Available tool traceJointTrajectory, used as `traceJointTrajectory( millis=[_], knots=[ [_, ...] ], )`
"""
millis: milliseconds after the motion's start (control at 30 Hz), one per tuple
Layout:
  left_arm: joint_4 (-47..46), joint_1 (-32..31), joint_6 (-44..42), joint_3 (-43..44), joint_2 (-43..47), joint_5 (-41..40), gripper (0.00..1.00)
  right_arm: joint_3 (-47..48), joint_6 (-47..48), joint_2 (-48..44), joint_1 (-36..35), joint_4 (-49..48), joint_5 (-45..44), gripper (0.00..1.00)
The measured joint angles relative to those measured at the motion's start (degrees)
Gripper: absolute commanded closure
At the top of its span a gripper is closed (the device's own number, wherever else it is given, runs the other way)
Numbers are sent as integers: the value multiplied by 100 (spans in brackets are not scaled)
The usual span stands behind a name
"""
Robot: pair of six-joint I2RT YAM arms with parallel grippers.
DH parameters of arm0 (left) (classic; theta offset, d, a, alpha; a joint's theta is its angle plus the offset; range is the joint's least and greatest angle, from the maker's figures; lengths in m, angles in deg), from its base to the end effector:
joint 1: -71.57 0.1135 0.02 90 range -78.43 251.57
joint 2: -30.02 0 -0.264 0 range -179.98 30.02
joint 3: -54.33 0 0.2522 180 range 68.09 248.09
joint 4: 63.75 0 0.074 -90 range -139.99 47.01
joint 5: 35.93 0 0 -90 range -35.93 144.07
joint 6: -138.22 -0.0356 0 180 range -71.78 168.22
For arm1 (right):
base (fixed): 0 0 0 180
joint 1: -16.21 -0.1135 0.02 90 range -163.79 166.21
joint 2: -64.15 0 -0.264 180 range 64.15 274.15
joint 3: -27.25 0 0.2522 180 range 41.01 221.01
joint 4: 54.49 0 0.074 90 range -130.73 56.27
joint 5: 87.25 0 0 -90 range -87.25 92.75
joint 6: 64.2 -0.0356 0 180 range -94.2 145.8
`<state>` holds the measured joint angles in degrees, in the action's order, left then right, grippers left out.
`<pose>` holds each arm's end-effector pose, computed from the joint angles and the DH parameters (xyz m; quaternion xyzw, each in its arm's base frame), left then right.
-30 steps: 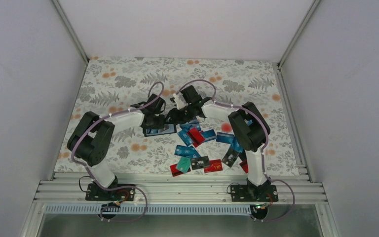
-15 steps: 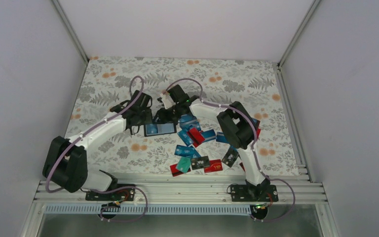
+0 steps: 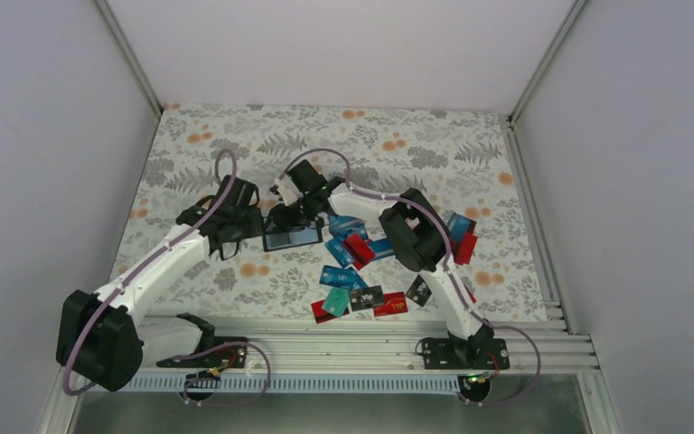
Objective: Put the credit cards into the card holder
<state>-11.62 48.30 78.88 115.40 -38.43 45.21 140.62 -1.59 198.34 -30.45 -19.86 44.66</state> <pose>0.2121 -0.0852 0.2326 -0.0823 0.9586 -0.0525 0.2675 0.3236 0.3776 0.1304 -0.2540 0.8614 0.4396 0.0158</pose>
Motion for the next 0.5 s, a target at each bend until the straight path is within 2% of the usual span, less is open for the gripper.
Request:
traceJointTrajectory(
  millis=[133, 200, 333, 500],
  knots=[
    [-61, -13, -101, -37, 192, 332, 96, -50, 90, -170, -2, 114, -39, 43],
    [-120, -96, -177, -87, 219, 566, 94, -369, 212, -568, 0, 170, -195, 41],
    [-348, -415, -260, -247, 216, 1027, 93, -1346, 363, -1845, 22, 236, -632, 36],
    [-798, -835, -299, -566, -20, 1694, 93, -3042, 361, -3556, 164, 186, -1054, 31]
  ],
)
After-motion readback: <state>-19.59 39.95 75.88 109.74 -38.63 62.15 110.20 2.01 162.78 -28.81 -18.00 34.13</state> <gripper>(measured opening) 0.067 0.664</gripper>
